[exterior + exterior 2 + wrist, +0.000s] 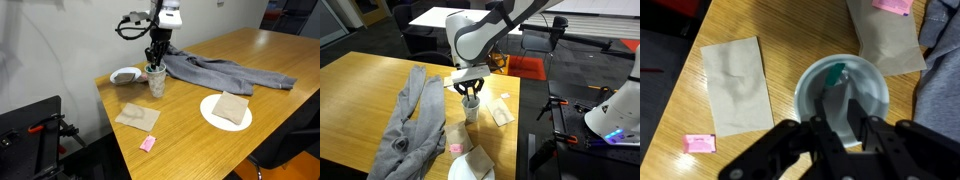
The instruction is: Remove the pen from the cup and put it on the table
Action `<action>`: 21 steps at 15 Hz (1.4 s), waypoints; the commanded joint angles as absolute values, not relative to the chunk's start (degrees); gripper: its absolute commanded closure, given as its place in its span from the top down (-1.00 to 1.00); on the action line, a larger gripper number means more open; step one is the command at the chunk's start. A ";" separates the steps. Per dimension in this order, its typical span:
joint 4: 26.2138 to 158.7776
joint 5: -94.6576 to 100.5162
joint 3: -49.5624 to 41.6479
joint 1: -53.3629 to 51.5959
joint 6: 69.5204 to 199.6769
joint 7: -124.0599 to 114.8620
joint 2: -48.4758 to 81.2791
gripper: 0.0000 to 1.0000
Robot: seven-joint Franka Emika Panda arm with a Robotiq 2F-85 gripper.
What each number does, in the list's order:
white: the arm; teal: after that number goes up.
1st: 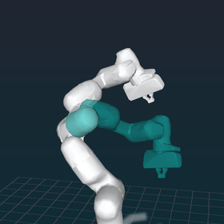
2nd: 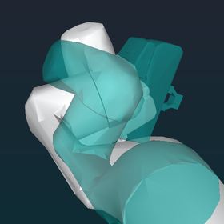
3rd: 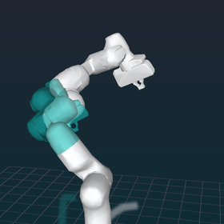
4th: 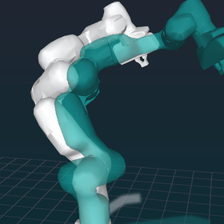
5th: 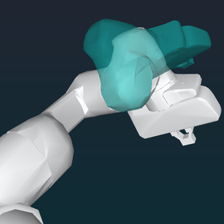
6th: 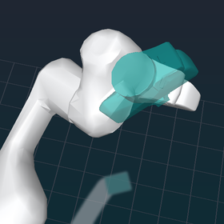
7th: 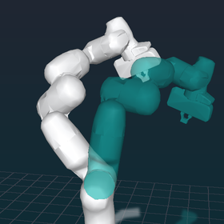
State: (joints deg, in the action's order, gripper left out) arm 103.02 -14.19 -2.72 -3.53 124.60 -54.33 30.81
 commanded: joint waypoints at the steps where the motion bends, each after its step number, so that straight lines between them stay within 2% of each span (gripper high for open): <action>1: 100.83 -13.17 -3.33 -4.21 123.79 -56.13 32.22 -0.36; 21: 99.18 -13.74 -2.68 -4.77 123.76 -54.94 35.37 -0.39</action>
